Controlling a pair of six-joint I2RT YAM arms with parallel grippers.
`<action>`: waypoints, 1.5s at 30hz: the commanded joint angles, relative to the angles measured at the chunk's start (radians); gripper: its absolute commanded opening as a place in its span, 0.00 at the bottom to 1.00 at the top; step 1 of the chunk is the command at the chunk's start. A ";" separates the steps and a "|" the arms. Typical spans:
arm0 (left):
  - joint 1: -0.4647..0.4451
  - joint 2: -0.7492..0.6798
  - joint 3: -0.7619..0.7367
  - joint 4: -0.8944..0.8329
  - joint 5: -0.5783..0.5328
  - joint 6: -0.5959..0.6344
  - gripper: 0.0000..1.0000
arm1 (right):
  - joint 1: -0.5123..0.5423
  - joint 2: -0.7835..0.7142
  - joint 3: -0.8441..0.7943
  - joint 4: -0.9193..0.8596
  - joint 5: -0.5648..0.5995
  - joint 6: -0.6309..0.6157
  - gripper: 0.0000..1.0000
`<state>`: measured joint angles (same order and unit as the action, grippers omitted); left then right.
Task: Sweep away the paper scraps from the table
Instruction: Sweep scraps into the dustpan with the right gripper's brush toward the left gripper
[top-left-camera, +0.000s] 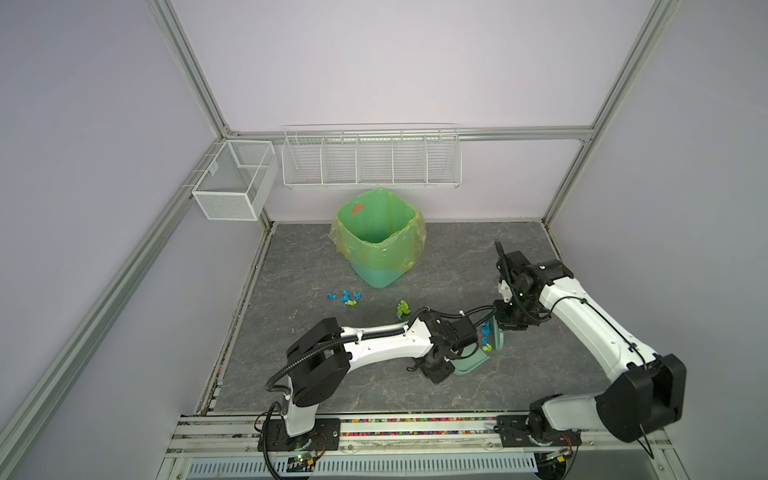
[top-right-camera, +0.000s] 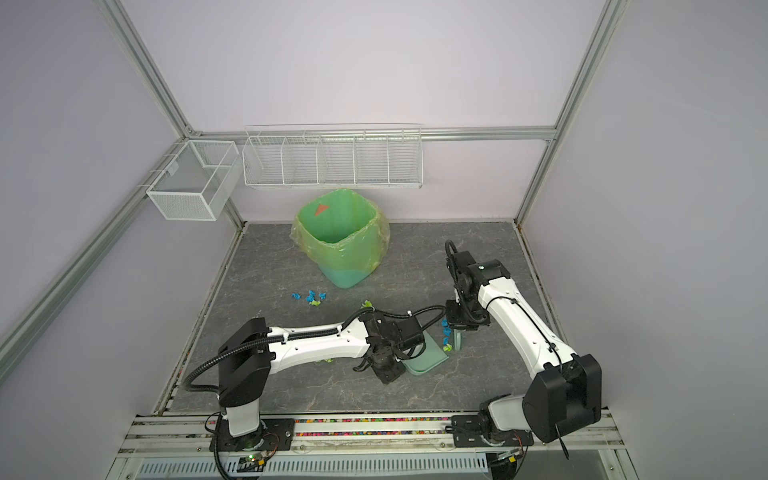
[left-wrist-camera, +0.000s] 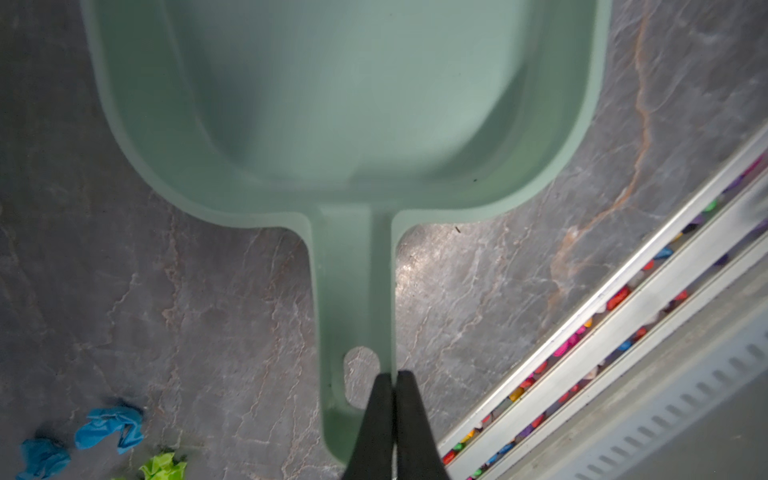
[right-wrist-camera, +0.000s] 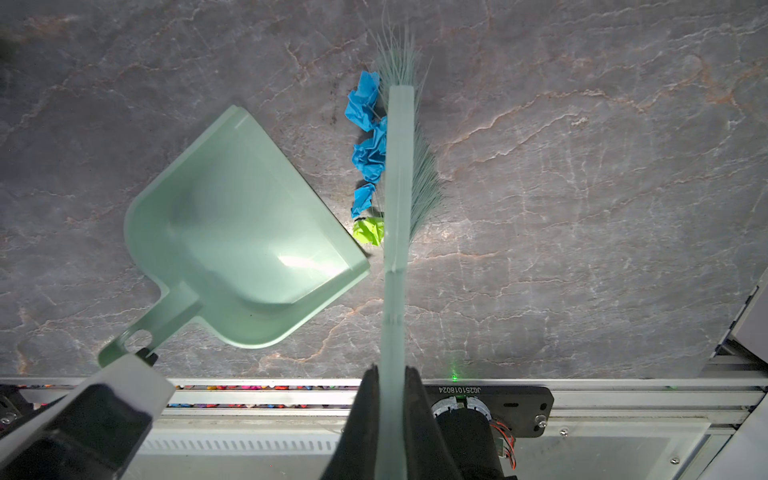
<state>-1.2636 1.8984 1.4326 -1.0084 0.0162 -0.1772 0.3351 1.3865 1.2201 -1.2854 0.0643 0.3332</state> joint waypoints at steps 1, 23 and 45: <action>-0.005 0.010 0.029 -0.035 -0.029 0.021 0.00 | 0.013 0.020 0.002 0.000 -0.031 0.005 0.07; -0.005 0.049 0.082 -0.077 -0.045 0.048 0.00 | 0.105 -0.050 -0.022 0.051 -0.219 0.010 0.07; 0.054 0.028 0.072 -0.061 0.021 0.016 0.00 | 0.030 -0.112 0.166 -0.084 -0.016 -0.041 0.07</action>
<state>-1.2221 1.9442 1.5120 -1.0702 0.0212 -0.1493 0.3836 1.2503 1.3552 -1.3502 -0.0154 0.3237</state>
